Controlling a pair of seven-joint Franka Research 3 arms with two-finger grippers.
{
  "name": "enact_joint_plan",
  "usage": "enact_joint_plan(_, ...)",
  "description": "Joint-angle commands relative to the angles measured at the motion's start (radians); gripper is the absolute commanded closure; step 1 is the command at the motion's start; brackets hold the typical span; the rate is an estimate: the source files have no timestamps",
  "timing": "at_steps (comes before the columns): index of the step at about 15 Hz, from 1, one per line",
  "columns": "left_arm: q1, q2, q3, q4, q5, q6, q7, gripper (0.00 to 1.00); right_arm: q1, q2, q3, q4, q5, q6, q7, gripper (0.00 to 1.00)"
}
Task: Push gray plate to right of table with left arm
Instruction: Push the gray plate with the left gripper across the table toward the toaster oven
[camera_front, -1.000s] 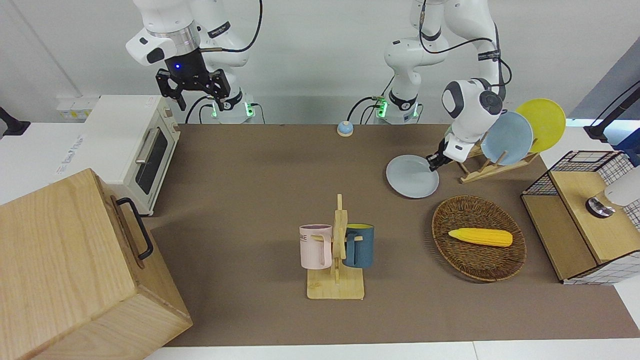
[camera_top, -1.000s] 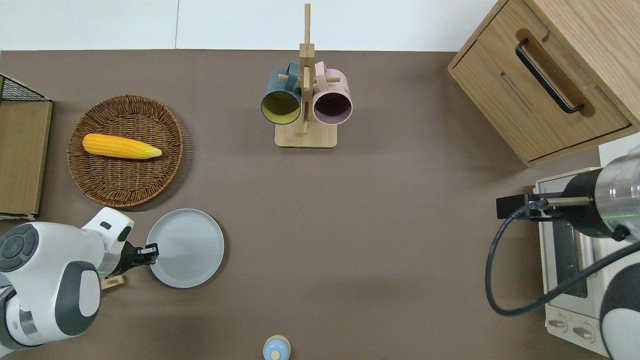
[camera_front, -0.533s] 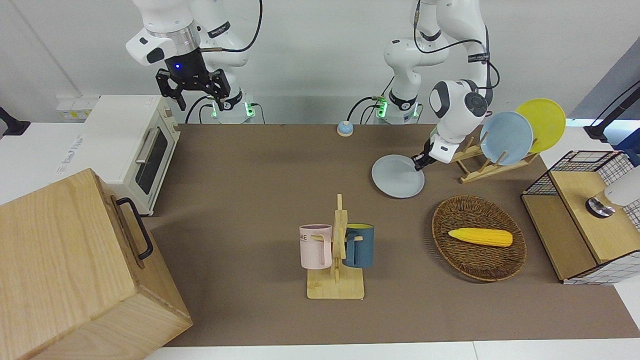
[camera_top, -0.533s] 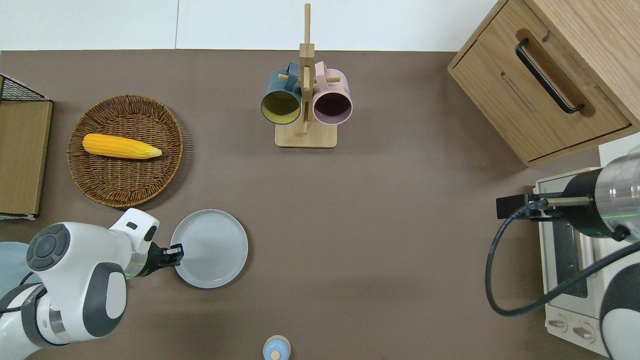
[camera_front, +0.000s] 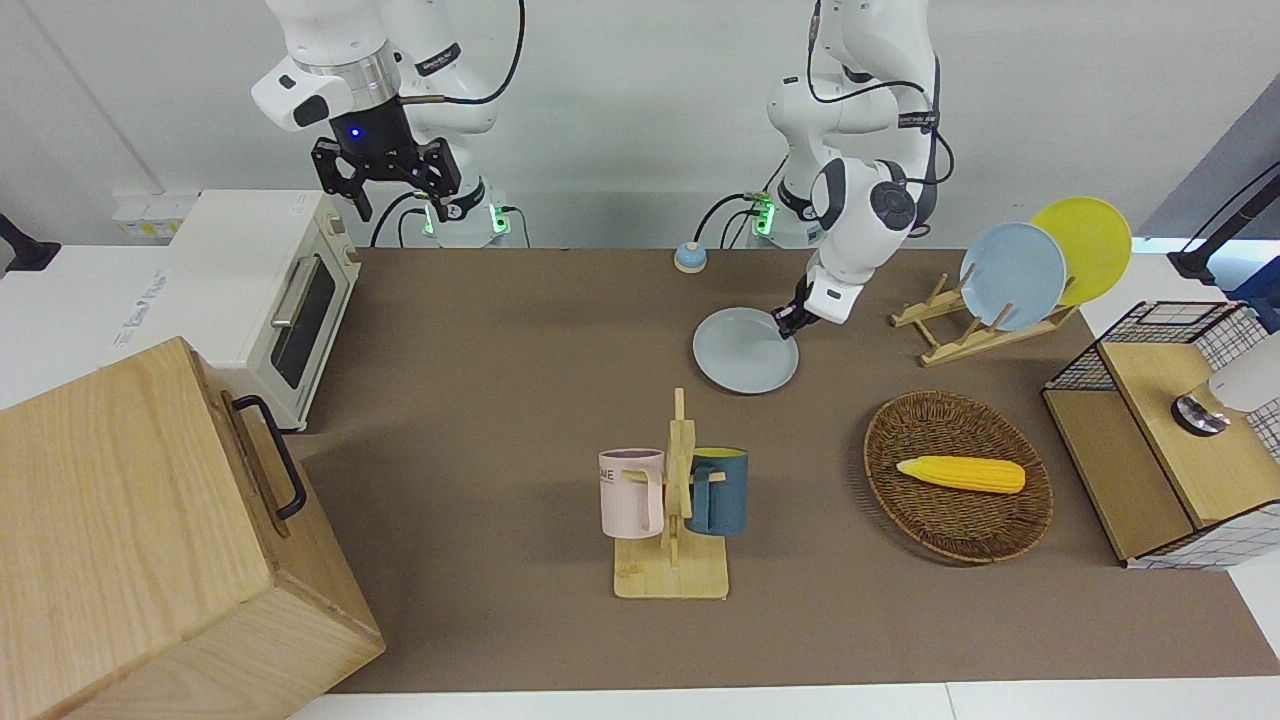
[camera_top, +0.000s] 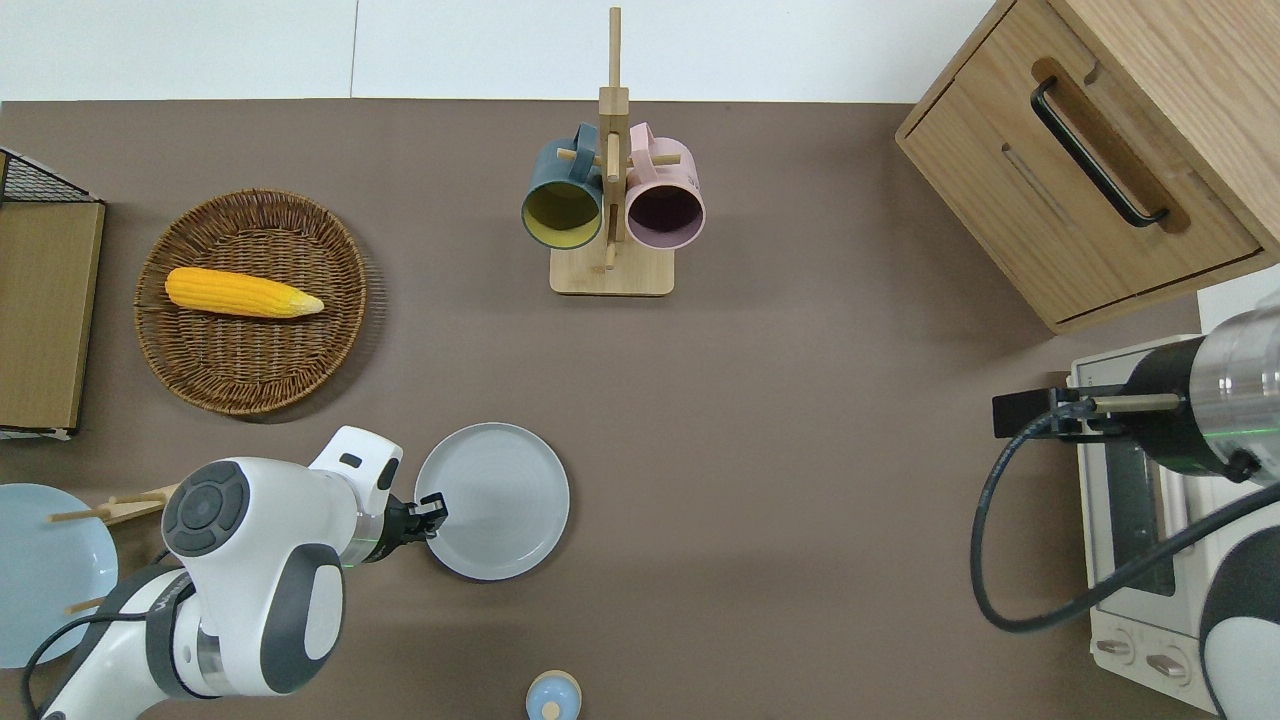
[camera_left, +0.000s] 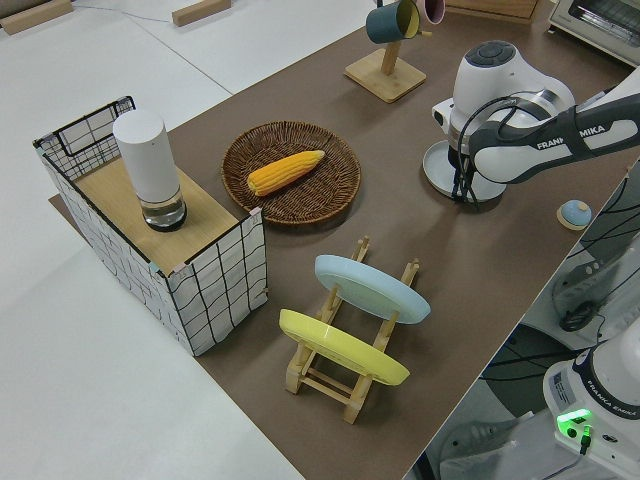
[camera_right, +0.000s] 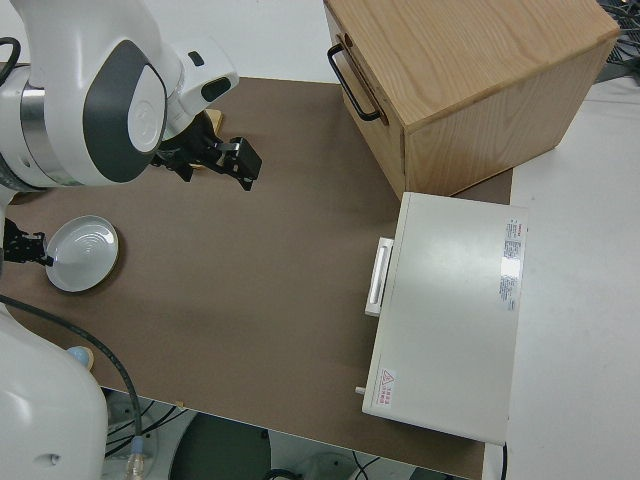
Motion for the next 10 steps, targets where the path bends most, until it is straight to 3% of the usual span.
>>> enact_joint_plan(1, -0.090, -0.009, -0.010, -0.038, -0.049, 0.055, -0.103, 1.00, -0.025, -0.027, 0.015, -0.027, 0.022, 0.000, 0.010, 0.005)
enact_joint_plan(10, -0.239, 0.020, -0.058, -0.034, -0.114, 0.163, -0.329, 1.00, -0.025, -0.027, 0.015, -0.027, 0.022, 0.000, 0.010, 0.005)
